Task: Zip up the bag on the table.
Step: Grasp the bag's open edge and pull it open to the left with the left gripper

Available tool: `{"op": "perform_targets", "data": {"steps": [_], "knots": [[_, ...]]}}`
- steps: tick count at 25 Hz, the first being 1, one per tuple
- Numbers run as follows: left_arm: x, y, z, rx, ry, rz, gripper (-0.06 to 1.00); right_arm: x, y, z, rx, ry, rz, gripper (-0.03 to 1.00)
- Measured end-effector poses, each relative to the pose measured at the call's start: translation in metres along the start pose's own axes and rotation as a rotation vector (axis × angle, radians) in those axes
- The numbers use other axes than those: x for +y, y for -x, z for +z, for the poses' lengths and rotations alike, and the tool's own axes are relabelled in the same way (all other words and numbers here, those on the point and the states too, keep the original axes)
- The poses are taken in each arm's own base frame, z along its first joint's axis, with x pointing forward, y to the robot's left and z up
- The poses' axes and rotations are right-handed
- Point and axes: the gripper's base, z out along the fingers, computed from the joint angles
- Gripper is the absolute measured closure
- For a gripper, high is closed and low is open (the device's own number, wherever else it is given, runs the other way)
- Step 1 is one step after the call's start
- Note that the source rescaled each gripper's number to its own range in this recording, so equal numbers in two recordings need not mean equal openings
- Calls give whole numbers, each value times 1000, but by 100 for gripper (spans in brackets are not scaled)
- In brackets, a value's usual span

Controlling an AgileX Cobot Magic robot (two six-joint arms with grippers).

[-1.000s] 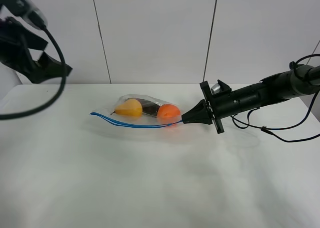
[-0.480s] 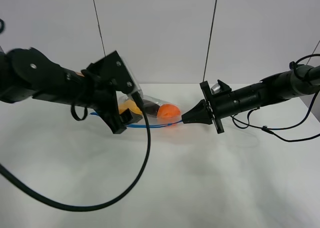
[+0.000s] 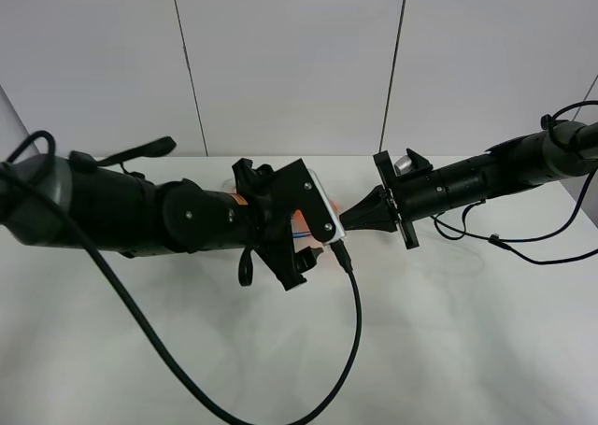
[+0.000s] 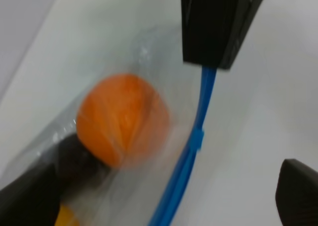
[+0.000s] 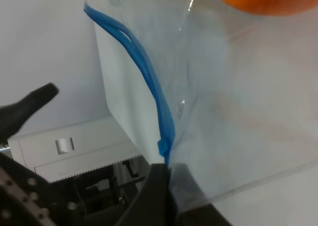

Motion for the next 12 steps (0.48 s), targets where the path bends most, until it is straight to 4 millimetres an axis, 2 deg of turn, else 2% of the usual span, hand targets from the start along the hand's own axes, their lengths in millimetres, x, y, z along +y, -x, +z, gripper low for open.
{"op": "perform_targets", "data": {"steps": [7,12], "knots": [[-15,-16,30,10,131,26,-6,0,0,0,0,0,0,97],[-19,-18,35,-14,134,-38,-6,0,0,0,0,0,0,97]]}}
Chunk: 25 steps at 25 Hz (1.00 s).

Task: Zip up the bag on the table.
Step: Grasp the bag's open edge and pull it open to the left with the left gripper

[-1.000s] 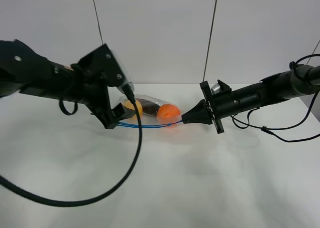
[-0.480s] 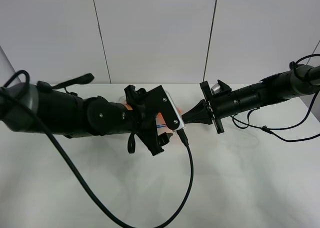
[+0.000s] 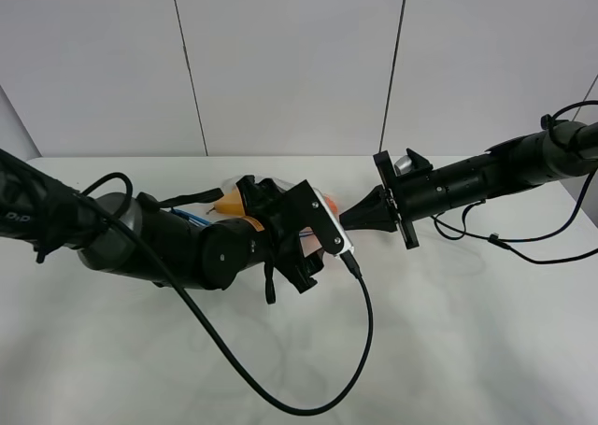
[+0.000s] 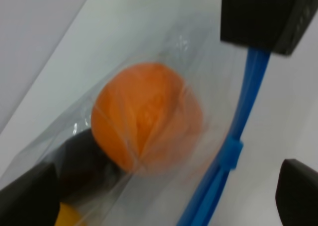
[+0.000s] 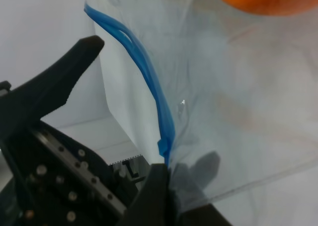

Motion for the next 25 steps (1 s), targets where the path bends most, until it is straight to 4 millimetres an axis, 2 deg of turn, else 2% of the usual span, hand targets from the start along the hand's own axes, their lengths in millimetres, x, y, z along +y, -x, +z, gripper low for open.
{"op": "perform_targets", "data": {"steps": [3,9,15,25], "knots": [[-1,5,0,-53,-14,-1,0,0,0,0,0,0,0,97],[-5,11,0,-125,-53,27,22,0,0,0,0,0,0,97],[-13,2,9,-126,-43,40,41,0,0,0,0,0,0,97],[-13,2,9,-134,-35,41,70,0,0,0,-1,1,1,97]]}}
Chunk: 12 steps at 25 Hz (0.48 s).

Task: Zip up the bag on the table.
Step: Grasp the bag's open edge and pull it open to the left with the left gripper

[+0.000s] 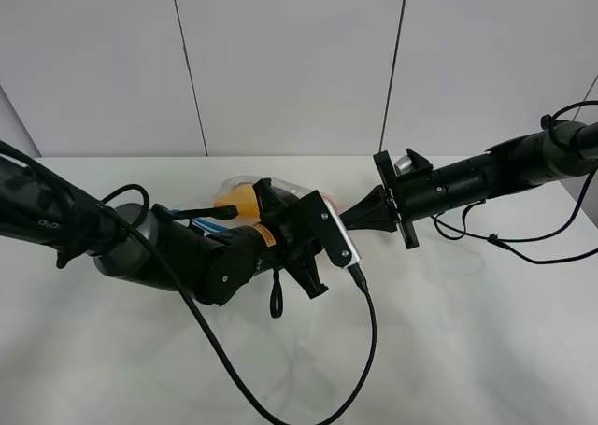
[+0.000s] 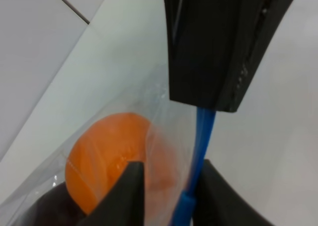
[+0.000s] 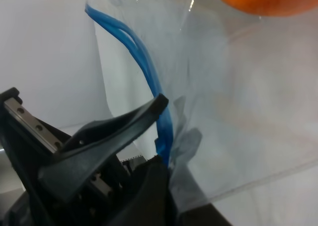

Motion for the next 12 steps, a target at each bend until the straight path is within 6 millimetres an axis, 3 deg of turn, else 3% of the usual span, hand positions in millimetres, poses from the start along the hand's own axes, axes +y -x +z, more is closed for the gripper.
{"op": "perform_targets", "data": {"steps": [12], "knots": [[0,0,0,0,-1,28,74,0,0,0,-1,1,0,97]]}}
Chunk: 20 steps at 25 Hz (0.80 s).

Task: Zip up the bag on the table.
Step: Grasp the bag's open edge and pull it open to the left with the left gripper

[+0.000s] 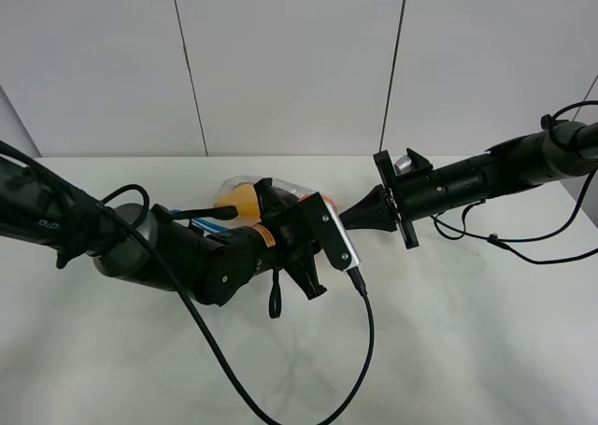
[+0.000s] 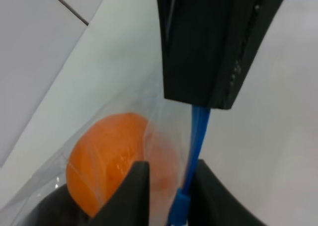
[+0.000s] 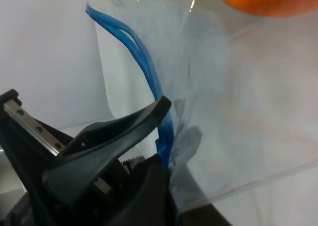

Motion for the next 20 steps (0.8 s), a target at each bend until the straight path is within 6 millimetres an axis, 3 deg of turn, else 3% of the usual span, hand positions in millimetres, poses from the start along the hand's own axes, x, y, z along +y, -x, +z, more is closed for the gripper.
{"op": "perform_targets", "data": {"steps": [4,9,20], "knots": [[0,0,0,0,0,15,75,0,0,0,0,0,0,97],[-2,-3,-1,7,-7,20,93,0,0,0,-2,2,1,97],[-2,-4,-2,6,-6,37,94,0,0,0,-2,3,1,97]]}}
